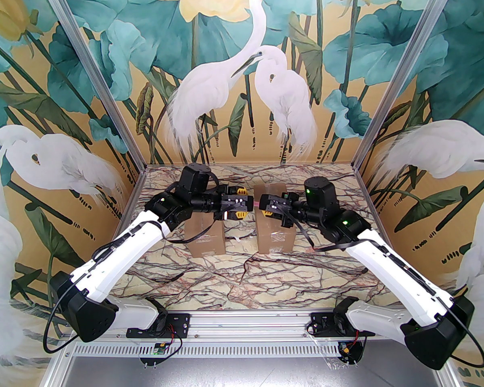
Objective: Unpack the express box
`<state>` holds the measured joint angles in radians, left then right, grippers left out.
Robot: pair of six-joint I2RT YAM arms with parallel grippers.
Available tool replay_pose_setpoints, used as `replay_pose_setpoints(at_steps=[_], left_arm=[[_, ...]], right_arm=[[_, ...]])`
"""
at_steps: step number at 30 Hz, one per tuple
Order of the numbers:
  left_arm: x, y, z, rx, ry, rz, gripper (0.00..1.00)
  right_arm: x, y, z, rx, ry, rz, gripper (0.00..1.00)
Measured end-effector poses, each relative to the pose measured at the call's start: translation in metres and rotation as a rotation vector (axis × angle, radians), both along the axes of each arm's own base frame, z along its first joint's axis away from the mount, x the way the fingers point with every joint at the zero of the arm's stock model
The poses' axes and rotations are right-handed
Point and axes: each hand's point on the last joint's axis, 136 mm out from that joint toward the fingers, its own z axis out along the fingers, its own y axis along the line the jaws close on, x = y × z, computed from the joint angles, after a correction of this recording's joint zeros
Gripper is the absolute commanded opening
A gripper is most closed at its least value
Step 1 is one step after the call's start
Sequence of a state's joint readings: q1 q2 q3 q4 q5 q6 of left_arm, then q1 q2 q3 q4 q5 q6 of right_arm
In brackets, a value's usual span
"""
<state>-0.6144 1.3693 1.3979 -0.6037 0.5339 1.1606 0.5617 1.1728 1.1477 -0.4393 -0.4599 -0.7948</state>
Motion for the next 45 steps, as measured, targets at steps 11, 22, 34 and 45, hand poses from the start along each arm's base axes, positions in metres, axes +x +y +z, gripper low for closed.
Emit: replay_pose_setpoints(at_steps=[11, 22, 34, 45], left_arm=[[-0.004, -0.002, -0.003, 0.013, 0.005, -0.012, 0.35], [-0.007, -0.003, -0.001, -0.005, 0.042, -0.012, 0.0], [-0.015, -0.006, 0.03, -0.179, 0.239, -0.035, 0.0], [-0.022, -0.025, 0.064, -0.344, 0.381, -0.131, 0.0]], right_arm=[[-0.01, 0.006, 0.006, 0.019, 0.014, 0.061, 0.0], [-0.014, 0.005, 0.011, 0.038, 0.016, 0.071, 0.52], [-0.011, -0.025, 0.051, 0.409, 0.141, 0.033, 0.76], [-0.013, -0.01, 0.085, 0.657, 0.243, 0.182, 0.63]])
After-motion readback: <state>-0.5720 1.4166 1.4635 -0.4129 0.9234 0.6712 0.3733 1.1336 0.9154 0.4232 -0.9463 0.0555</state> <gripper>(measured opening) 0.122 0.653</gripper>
